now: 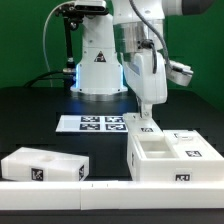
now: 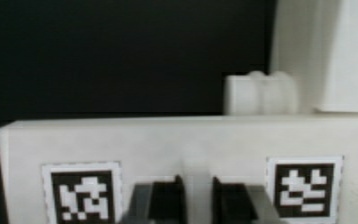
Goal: Assemble cabinet
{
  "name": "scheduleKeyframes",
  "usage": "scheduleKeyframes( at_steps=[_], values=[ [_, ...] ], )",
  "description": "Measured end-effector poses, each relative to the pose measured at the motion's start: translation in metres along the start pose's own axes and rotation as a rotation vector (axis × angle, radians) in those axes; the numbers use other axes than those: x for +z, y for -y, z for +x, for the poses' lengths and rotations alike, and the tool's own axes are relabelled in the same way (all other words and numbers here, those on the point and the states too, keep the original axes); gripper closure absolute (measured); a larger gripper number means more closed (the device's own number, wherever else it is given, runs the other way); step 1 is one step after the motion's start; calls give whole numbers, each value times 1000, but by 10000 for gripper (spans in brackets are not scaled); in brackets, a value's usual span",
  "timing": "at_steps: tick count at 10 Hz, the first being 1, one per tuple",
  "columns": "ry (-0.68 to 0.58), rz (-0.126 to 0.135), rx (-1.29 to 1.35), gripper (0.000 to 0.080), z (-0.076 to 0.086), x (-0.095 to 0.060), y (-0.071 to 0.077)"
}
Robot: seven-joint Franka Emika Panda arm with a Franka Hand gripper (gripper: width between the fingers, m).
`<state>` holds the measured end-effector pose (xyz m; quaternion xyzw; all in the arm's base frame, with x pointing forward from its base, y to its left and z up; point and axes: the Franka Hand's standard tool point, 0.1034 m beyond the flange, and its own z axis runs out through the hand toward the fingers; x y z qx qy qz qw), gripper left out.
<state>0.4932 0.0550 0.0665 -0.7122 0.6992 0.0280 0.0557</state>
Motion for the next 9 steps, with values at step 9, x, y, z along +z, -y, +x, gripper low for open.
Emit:
scheduleKeyframes(
  at_steps=[9],
  values=[
    [-32, 58, 27, 737, -5, 2, 30]
  ],
)
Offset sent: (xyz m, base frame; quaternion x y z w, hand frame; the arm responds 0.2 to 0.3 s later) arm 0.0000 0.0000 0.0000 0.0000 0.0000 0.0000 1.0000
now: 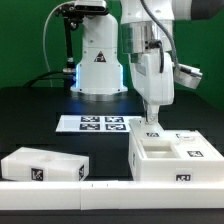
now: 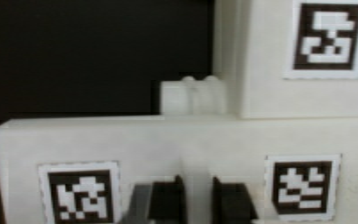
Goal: Assemble cabinet
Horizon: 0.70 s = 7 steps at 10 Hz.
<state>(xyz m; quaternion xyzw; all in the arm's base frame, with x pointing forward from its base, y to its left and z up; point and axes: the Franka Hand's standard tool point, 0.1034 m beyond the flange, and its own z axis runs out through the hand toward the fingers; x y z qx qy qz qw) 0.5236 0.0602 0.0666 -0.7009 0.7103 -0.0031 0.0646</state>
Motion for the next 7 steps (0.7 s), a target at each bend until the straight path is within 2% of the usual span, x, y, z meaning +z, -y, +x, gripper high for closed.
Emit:
scheduleKeyframes(
  at_steps=[2, 3, 4, 7],
  values=[
    [-11, 41, -6, 737, 0, 3, 34],
    [-25, 75, -19, 737, -1, 4, 53],
    [-33, 92, -26, 737, 0, 4, 58],
    [-33, 91, -25, 737, 0, 4, 57]
  ],
)
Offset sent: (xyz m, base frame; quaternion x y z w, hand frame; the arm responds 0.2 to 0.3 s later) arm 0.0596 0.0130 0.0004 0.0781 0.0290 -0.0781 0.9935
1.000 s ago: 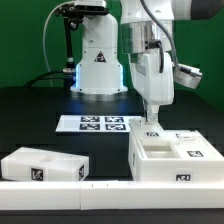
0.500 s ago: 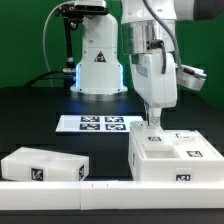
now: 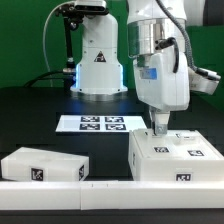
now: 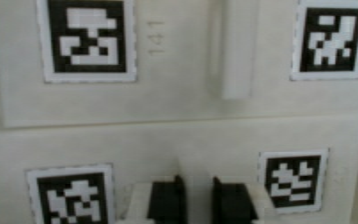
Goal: Assemble cabinet
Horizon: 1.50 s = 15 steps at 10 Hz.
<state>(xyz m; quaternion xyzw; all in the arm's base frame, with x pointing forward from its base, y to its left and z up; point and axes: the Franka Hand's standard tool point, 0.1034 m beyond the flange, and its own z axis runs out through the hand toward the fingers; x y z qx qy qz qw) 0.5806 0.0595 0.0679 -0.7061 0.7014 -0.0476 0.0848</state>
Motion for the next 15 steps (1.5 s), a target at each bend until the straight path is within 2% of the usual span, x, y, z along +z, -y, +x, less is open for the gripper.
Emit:
scheduleKeyframes(
  at_steps=[3, 5, 10, 11, 12, 13, 14, 15],
  values=[
    [0, 0, 0, 737, 0, 0, 0],
    [-1, 3, 3, 737, -1, 3, 10],
    [2, -6, 7, 735, 0, 3, 10],
    [1, -6, 6, 659, 0, 3, 10],
    [1, -7, 6, 659, 0, 4, 10],
    [1, -7, 6, 526, 0, 4, 9],
    [1, -7, 6, 342, 0, 4, 9],
    [1, -7, 6, 206, 0, 4, 9]
  ],
)
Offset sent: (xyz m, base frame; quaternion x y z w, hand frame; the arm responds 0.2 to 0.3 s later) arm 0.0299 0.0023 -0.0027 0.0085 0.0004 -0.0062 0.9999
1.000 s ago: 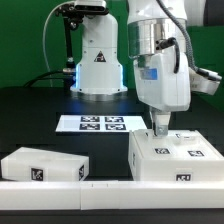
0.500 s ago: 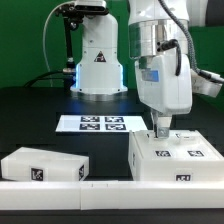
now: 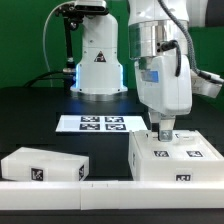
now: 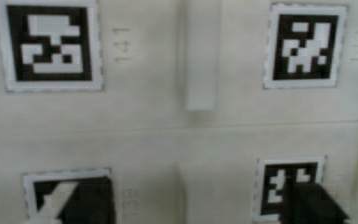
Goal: Assemble cabinet
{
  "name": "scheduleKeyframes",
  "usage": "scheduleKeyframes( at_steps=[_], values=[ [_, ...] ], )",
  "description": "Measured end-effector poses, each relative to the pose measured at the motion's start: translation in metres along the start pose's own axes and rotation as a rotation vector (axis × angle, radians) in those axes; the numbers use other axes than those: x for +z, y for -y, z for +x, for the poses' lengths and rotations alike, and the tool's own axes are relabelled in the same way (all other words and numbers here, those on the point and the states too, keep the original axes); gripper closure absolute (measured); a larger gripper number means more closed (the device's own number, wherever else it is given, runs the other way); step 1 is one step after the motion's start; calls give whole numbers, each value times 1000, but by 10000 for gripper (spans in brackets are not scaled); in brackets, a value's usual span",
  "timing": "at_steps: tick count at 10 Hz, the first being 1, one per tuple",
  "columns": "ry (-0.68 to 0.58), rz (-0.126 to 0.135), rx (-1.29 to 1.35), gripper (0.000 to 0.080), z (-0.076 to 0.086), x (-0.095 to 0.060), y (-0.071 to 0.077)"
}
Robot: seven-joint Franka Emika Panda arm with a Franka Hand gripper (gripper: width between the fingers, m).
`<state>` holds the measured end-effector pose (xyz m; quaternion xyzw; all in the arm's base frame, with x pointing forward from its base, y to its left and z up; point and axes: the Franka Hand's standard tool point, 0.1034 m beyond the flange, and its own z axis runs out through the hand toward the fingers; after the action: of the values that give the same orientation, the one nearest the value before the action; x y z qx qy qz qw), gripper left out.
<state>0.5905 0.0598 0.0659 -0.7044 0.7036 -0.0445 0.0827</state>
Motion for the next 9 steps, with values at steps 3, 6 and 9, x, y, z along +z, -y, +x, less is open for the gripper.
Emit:
scheduleKeyframes(
  at_steps=[3, 6, 9],
  values=[
    [0, 0, 0, 16, 0, 0, 0],
    [0, -1, 0, 3, 0, 0, 0],
    [-1, -1, 0, 3, 0, 1, 0]
  ],
)
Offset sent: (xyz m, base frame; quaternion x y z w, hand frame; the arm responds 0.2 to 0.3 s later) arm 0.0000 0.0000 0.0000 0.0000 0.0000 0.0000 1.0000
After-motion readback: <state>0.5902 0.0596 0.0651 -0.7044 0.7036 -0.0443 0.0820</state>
